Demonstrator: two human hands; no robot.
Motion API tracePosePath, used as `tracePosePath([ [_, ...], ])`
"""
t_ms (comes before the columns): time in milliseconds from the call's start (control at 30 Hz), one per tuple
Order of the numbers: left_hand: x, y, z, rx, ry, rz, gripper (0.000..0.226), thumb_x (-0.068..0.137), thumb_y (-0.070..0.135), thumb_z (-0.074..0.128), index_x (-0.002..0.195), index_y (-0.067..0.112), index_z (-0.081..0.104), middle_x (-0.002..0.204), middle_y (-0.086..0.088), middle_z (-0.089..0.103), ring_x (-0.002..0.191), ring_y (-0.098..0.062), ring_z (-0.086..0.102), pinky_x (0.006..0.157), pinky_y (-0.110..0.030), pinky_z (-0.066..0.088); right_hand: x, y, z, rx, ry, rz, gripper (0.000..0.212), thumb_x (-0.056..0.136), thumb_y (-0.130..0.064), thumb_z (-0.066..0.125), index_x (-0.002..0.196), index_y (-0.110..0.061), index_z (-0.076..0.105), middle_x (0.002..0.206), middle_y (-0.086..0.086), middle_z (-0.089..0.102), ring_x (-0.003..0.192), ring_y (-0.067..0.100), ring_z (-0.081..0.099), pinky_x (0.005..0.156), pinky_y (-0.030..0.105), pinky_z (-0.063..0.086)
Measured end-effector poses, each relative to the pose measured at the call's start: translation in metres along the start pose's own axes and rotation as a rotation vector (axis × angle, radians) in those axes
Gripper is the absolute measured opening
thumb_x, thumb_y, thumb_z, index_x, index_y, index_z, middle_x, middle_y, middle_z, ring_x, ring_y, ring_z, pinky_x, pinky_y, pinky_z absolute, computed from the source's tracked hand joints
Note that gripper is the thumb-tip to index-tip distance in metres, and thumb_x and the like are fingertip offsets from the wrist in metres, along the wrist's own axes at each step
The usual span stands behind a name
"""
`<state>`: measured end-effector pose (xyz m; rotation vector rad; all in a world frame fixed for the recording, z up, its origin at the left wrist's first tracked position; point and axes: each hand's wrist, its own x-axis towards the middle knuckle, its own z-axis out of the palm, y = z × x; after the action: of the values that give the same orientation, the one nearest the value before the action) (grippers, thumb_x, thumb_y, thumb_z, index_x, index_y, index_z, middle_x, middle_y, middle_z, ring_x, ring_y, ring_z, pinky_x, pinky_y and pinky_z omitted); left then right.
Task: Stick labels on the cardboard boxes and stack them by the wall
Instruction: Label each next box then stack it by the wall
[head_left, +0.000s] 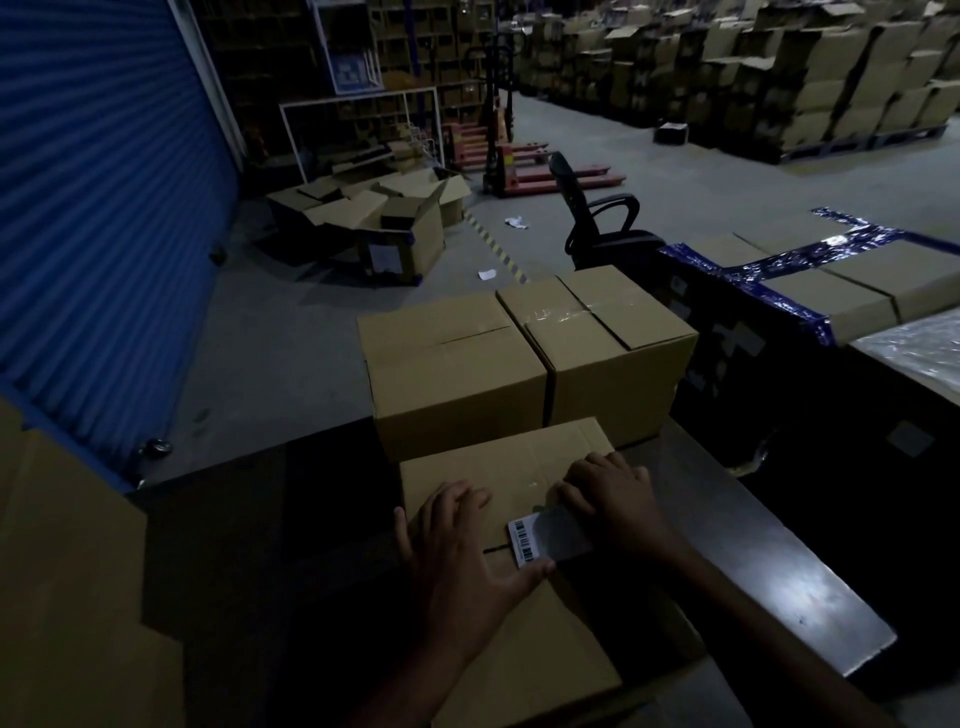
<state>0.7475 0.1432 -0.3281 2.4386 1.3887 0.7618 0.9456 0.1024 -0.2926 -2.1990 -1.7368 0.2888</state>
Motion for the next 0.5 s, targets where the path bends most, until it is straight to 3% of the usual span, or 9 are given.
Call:
tracePosePath([
  [133,0.000,0.001,-0.001,-0.032,-0.002,-0.014,0.083,0.061,0.086,0.052,0.123,0.031,0.058,0.134,0.008,0.052,0.134,-0.016,0.043,0.117,-0.061,0.015,-0.001,-0.005,-0.010,0.282,-0.091,0.005,0.014,0.097,-0.036,0.048,0.091,-0.025,0.053,0.086,-0.013,0.057,0.084,0.006,0.055,0.089,0.037,0.042],
  [200,-0.001,0.002,-0.003,-0.041,-0.007,-0.010,0.085,0.062,0.089,0.051,0.123,0.031,0.058,0.135,0.009,0.052,0.134,-0.015,0.043,0.118,-0.060,0.014,-0.003,-0.003,-0.013,0.469,-0.104,0.059,0.012,0.092,-0.036,0.058,0.094,-0.024,0.056,0.089,-0.009,0.063,0.082,0.004,0.061,0.076,0.030,0.051],
  [300,-0.001,0.002,-0.003,-0.068,-0.013,-0.027,0.087,0.068,0.095,0.035,0.122,0.031,0.058,0.136,0.011,0.052,0.136,-0.013,0.041,0.120,-0.054,0.009,-0.008,0.000,-0.019,0.662,-0.142,0.076,0.019,0.084,-0.031,0.070,0.099,-0.024,0.061,0.090,-0.005,0.067,0.080,0.000,0.066,0.063,0.019,0.051],
  [500,0.000,-0.001,-0.007,-0.244,0.059,-0.114,0.034,0.096,0.044,0.037,0.112,0.028,0.063,0.126,0.012,0.061,0.127,-0.011,0.051,0.122,-0.052,0.012,-0.021,0.000,-0.015,0.834,-0.167,0.093,0.017,0.083,-0.018,0.070,0.099,-0.018,0.066,0.098,-0.001,0.070,0.089,0.006,0.069,0.070,0.023,0.056],
])
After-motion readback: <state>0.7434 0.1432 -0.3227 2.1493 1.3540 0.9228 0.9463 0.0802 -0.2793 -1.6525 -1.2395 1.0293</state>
